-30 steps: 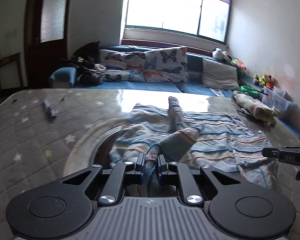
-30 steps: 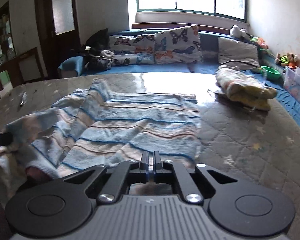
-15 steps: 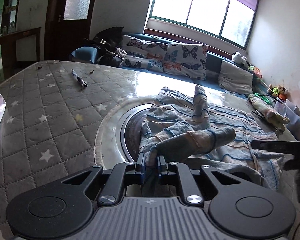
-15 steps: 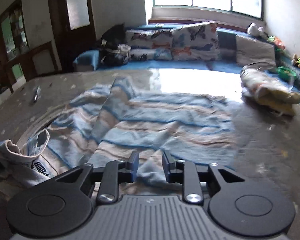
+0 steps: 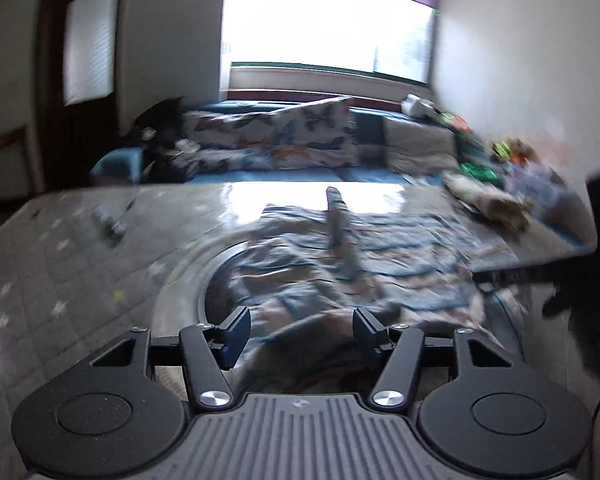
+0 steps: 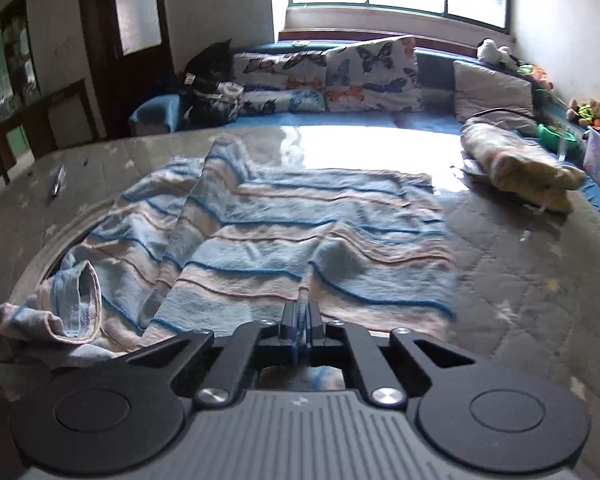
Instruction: Fold clothes
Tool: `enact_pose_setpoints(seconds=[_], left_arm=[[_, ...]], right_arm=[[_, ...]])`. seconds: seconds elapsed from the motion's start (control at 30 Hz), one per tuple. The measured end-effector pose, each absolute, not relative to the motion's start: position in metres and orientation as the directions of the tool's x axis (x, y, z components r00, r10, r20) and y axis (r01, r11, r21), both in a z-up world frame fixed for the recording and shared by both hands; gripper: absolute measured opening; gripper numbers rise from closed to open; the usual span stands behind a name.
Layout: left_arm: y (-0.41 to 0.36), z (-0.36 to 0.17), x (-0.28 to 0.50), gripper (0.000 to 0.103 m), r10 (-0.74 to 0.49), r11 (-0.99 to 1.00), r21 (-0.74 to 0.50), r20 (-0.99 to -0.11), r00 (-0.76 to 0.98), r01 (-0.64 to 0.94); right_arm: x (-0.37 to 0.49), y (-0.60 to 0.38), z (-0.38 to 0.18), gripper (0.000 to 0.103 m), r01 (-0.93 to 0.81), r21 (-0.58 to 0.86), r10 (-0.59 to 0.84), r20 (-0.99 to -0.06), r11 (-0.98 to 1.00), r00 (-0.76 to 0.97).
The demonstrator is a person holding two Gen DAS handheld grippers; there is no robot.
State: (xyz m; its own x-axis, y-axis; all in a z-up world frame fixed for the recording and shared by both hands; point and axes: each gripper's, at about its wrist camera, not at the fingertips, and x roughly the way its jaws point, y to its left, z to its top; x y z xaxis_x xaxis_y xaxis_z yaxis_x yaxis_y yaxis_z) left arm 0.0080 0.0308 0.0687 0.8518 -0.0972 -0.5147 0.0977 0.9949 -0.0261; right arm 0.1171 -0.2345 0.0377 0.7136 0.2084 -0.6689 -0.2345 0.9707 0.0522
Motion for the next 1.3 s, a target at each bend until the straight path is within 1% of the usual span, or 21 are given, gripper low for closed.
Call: enact_pose_setpoints(seconds=[0.17, 0.23, 0.27, 0.3, 0.33, 0.37, 0.4, 0.43, 0.47, 0.5, 0.57, 0.7, 0.77, 0.83, 0.87, 0.9, 1.0, 1.17, 1.3], left_arm=[[0.008, 0.055, 0.026, 0.06, -0.124, 0.982, 0.058, -0.535, 0.836, 0.183], [0.003, 0.047, 0.032, 0.059, -0.109, 0.974, 0.108, -0.544, 0.832, 0.198], [0.002, 0.043, 0.034, 0.053, -0.104, 0.97, 0.129, -0.546, 0.831, 0.207], [0.002, 0.039, 0.037, 0.037, -0.104, 0.968, 0.136, -0.55, 0.829, 0.212], [0.004, 0.037, 0.04, 0.029, -0.107, 0.968, 0.129, -0.561, 0.821, 0.214], [0.007, 0.035, 0.042, 0.017, -0.106, 0.972, 0.113, -0.572, 0.814, 0.206], [0.012, 0.035, 0.043, 0.011, -0.104, 0.977, 0.094, -0.574, 0.812, 0.192], [0.017, 0.037, 0.043, 0.01, -0.105, 0.981, 0.076, -0.569, 0.816, 0.178], [0.023, 0.04, 0.041, 0.009, -0.099, 0.985, 0.06, -0.557, 0.824, 0.159], [0.03, 0.044, 0.039, 0.009, -0.09, 0.99, 0.041, -0.544, 0.834, 0.134], [0.045, 0.051, 0.034, 0.009, -0.066, 0.997, 0.0, -0.525, 0.848, 0.077], [0.074, 0.064, 0.027, 0.009, -0.007, 0.997, -0.072, -0.496, 0.868, -0.033], [0.085, 0.062, 0.025, 0.009, 0.013, 0.992, -0.103, -0.503, 0.864, -0.075], [0.096, 0.061, 0.023, 0.009, 0.033, 0.985, -0.131, -0.51, 0.86, -0.116], [0.1, 0.06, 0.022, 0.009, 0.045, 0.982, -0.135, -0.514, 0.856, -0.132], [0.104, 0.059, 0.021, 0.009, 0.056, 0.979, -0.139, -0.518, 0.853, -0.148], [0.113, 0.056, 0.017, 0.009, 0.078, 0.972, -0.148, -0.524, 0.848, -0.181], [0.128, 0.057, 0.006, 0.008, 0.108, 0.96, -0.168, -0.523, 0.845, -0.226], [0.14, 0.059, -0.009, 0.005, 0.136, 0.946, -0.184, -0.52, 0.844, -0.266]], right_arm=[[0.095, -0.265, 0.054, 0.002, -0.177, 0.069, 0.181, -0.629, 0.982, 0.756], [0.089, -0.274, 0.058, 0.002, -0.17, 0.086, 0.185, -0.626, 0.982, 0.757], [0.086, -0.277, 0.06, 0.003, -0.179, 0.096, 0.199, -0.626, 0.979, 0.754], [0.084, -0.28, 0.061, 0.006, -0.186, 0.102, 0.209, -0.626, 0.977, 0.751], [0.084, -0.278, 0.061, 0.006, -0.194, 0.097, 0.211, -0.627, 0.976, 0.75], [0.086, -0.273, 0.06, 0.007, -0.205, 0.094, 0.218, -0.63, 0.974, 0.746], [0.088, -0.269, 0.059, 0.007, -0.217, 0.09, 0.224, -0.632, 0.972, 0.742], [0.089, -0.264, 0.058, 0.008, -0.229, 0.087, 0.231, -0.635, 0.97, 0.738], [0.092, -0.259, 0.056, 0.012, -0.241, 0.084, 0.238, -0.637, 0.967, 0.733], [0.095, -0.253, 0.053, 0.019, -0.254, 0.084, 0.247, -0.641, 0.964, 0.727], [0.101, -0.242, 0.049, 0.026, -0.272, 0.082, 0.259, -0.649, 0.959, 0.715], [0.122, -0.218, 0.035, 0.027, -0.293, 0.071, 0.262, -0.678, 0.953, 0.687], [0.131, -0.21, 0.027, 0.03, -0.291, 0.067, 0.255, -0.693, 0.954, 0.674], [0.138, -0.206, 0.018, 0.03, -0.281, 0.059, 0.238, -0.708, 0.958, 0.665], [0.139, -0.205, 0.016, 0.029, -0.274, 0.049, 0.227, -0.709, 0.96, 0.667], [0.139, -0.205, 0.013, 0.02, -0.268, 0.039, 0.216, -0.71, 0.963, 0.67], [0.133, -0.211, 0.015, 0.004, -0.241, 0.022, 0.185, -0.71, 0.97, 0.679], [0.108, -0.236, 0.035, 0.003, -0.204, 0.026, 0.169, -0.666, 0.979, 0.726], [0.081, -0.261, 0.052, 0.003, -0.154, 0.042, 0.147, -0.62, 0.987, 0.771]])
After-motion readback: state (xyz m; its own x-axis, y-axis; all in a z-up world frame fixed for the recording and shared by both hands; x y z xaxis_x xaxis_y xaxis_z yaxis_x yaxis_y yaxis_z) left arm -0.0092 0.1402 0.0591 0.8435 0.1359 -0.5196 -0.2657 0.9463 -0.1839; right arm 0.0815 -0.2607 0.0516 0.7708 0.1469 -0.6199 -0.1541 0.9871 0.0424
